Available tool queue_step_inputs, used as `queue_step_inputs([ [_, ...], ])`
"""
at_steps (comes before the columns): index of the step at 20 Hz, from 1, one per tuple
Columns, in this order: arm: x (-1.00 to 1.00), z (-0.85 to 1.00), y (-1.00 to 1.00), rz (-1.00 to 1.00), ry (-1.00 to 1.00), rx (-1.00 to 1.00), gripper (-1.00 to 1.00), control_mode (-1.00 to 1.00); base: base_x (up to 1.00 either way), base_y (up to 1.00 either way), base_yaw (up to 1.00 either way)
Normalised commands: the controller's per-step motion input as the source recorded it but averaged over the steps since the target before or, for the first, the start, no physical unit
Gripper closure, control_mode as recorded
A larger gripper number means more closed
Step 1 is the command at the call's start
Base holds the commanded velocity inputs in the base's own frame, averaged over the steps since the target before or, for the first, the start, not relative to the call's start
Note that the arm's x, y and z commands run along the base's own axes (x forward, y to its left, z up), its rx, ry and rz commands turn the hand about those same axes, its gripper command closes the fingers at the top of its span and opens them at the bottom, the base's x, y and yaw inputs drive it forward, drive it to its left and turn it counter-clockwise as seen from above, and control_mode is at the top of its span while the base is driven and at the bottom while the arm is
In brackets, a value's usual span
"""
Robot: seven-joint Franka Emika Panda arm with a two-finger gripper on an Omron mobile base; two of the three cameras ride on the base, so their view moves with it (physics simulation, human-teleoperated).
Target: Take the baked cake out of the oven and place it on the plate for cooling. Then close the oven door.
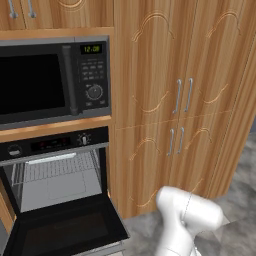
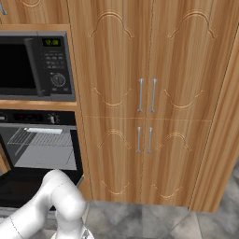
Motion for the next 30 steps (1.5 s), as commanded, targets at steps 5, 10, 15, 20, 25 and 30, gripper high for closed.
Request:
queue_step_inputs([
  [5,0.33,-0.94,0.07,0.0,0.0,-0.18,-1.0,-1.0,0.0,0.0,0.0],
  [10,0.19,-0.94,0.05,0.0,0.02,-0.18,-1.0,-1.0,0.0,0.0,0.0],
  [15,-0.04,-0.94,-0.04,0.0,0.07,-0.2,-1.0,-1.0,0.0,0.0,0.0],
  [20,-0.25,-0.94,-0.17,0.0,0.07,-0.19,-1.0,-1.0,0.0,0.0,0.0],
  [25,-0.33,-0.94,-0.19,0.0,0.05,-0.17,-1.0,-1.0,0.0,0.0,0.0],
  [30,0.29,-0.93,-0.1,0.0,-0.07,-0.05,-1.0,-1.0,0.0,0.0,0.0],
])
